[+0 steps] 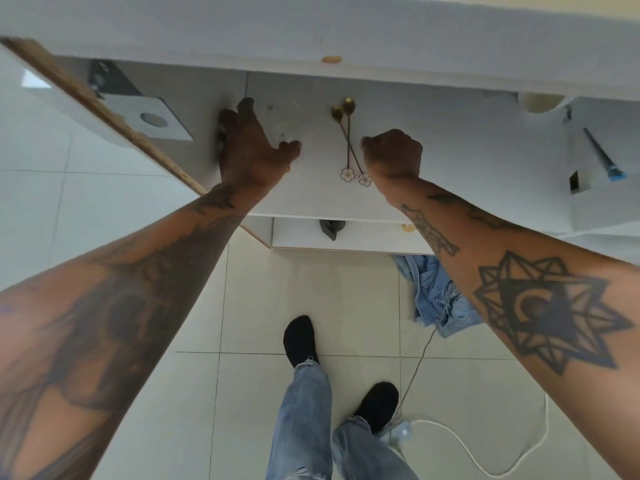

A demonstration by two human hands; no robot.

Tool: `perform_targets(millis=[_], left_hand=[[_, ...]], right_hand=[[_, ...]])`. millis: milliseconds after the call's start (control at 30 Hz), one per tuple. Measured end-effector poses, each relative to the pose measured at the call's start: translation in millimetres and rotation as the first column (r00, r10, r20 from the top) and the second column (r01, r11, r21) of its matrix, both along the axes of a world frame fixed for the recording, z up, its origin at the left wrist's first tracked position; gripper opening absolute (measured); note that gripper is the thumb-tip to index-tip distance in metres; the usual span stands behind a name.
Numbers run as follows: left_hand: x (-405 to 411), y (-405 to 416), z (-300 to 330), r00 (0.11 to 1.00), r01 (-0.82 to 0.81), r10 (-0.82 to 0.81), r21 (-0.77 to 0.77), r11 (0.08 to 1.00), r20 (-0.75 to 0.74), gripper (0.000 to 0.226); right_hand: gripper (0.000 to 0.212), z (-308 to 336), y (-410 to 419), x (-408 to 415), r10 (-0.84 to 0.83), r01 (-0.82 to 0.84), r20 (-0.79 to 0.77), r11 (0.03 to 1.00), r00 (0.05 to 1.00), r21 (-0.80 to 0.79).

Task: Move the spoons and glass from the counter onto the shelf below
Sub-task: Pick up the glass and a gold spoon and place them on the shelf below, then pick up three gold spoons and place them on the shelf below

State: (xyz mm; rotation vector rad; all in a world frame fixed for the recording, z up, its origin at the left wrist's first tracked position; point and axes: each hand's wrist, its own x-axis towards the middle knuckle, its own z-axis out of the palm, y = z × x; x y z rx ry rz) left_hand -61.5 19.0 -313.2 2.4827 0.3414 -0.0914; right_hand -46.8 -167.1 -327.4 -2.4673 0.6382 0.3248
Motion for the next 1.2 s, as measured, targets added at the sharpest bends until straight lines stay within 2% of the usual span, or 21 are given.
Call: perform_targets(millis=[67, 133, 267, 367, 433, 500, 567, 633, 800, 900, 1033, 1200], left_hand=[[-14, -2, 15, 1.000, -0.004, 0.003, 0.049, 0.999, 0.019, 0.078], [-31, -4, 33, 0.999, -0.009, 0.005, 0.095, 0.995, 0.046, 0.071], [-82, -1, 82, 0.995, 0.046, -0.050, 0.042, 0.998, 0.088, 0.041], [-125, -4, 124, 0.987, 0.130, -0.132, 0.030, 0.991, 0.086, 0.015], [-148, -8, 154, 0.978, 0.166, -0.170, 0.047, 0.985, 0.123, 0.008], [-162, -11, 183, 0.965, 0.178, -0.187, 0.065, 0.982, 0.183, 0.005], [-167, -12, 214, 0.954, 0.183, -0.195, 0.073, 0.980, 0.227, 0.003], [-164, -12, 248, 0.950, 0.169, -0.183, 0.077, 0.983, 0.254, 0.002], [-135, -17, 329, 0.926, 0.131, -0.150, 0.078, 0.988, 0.346, 0.008], [-114, -22, 368, 0.906, 0.125, -0.146, 0.078, 0.989, 0.397, 0.010], [-89, -33, 402, 0.889, 0.167, -0.183, 0.074, 0.983, 0.419, 0.011], [-55, -36, 415, 0.874, 0.217, -0.223, 0.064, 0.974, 0.431, 0.013]], right_hand=[[0.043, 19, -7, -13, 0.040, -0.040, 0.001, 0.999, 0.999, 0.000], [0.042, 41, -14, -31, 0.000, 0.000, 0.008, 0.999, 1.000, 0.047], [0.038, 97, -31, -85, 0.021, -0.021, 0.003, 0.991, 1.000, 0.132], [0.034, 143, -47, -131, -0.049, 0.043, 0.021, 0.978, 0.999, 0.205], [0.030, 172, -58, -155, -0.120, 0.110, 0.024, 0.962, 0.993, 0.252], [0.021, 200, -72, -170, -0.155, 0.139, 0.044, 0.954, 0.987, 0.265], [0.017, 230, -87, -179, -0.118, 0.105, 0.062, 0.975, 0.991, 0.194], [0.018, 260, -103, -183, -0.102, 0.086, 0.108, 0.986, 0.989, 0.145], [0.019, 331, -133, -170, -0.180, 0.130, 0.277, 0.973, 0.944, 0.190], [0.022, 367, -140, -155, -0.177, 0.127, 0.355, 0.979, 0.918, 0.161], [0.025, 402, -141, -134, -0.172, 0.113, 0.422, 0.981, 0.890, 0.160], [0.026, 424, -130, -107, -0.171, 0.105, 0.453, 0.980, 0.875, 0.166]])
